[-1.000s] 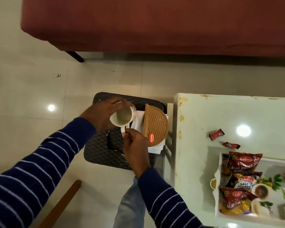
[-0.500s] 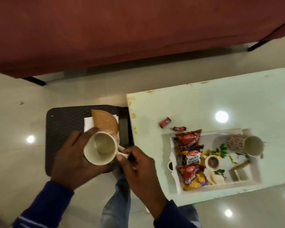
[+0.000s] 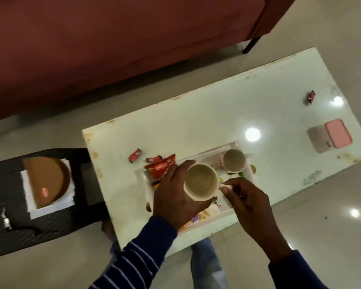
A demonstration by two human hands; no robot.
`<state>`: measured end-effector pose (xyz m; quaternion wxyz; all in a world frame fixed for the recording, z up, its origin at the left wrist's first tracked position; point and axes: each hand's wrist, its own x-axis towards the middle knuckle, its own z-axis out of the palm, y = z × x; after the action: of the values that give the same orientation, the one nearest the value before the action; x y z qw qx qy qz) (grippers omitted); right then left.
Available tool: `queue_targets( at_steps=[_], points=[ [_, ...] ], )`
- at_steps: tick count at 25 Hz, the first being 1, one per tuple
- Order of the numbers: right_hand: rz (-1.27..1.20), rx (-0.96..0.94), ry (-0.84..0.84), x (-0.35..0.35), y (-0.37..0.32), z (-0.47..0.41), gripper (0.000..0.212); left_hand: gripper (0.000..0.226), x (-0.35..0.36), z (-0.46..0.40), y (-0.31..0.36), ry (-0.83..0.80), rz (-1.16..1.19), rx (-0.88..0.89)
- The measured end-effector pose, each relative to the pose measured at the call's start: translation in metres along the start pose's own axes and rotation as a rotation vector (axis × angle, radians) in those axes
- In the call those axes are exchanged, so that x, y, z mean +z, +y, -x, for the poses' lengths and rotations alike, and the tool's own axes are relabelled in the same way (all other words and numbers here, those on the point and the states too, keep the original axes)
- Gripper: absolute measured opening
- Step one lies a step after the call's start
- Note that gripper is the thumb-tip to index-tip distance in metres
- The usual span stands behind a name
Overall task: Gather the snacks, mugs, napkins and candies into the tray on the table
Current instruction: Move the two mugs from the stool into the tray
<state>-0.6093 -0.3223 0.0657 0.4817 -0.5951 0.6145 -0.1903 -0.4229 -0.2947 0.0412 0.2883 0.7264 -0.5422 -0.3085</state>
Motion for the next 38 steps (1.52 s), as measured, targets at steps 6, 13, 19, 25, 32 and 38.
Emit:
queue_targets(
  at_steps=[6, 13, 19, 25, 32, 38],
  points=[
    [0.075, 0.057, 0.01, -0.087, 0.091, -0.012, 0.007, 0.084, 0.122, 0.007, 0.053, -0.045, -0.062, -0.049],
    [0.02, -0.006, -0.115, -0.125, 0.132, -0.038, 0.006, 0.081, 0.183, 0.025, 0.074, 0.172, -0.047, -0.113],
    [0.047, -0.017, -0.174, -0.129, 0.148, -0.03, 0.007, 0.081, 0.199, 0.046, 0.068, 0.154, -0.042, -0.101],
    [0.108, 0.04, -0.192, -0.115, 0.177, -0.045, 0.013, 0.081, 0.215, 0.036, 0.051, 0.099, -0.078, -0.153],
    [0.145, 0.074, -0.176, -0.101, 0.193, -0.056, 0.012, 0.085, 0.23, 0.032, 0.036, 0.063, -0.105, -0.221],
    [0.156, 0.145, -0.154, -0.099, 0.202, -0.056, 0.017, 0.097, 0.232, 0.033, 0.037, -0.028, -0.133, -0.277]
  ],
)
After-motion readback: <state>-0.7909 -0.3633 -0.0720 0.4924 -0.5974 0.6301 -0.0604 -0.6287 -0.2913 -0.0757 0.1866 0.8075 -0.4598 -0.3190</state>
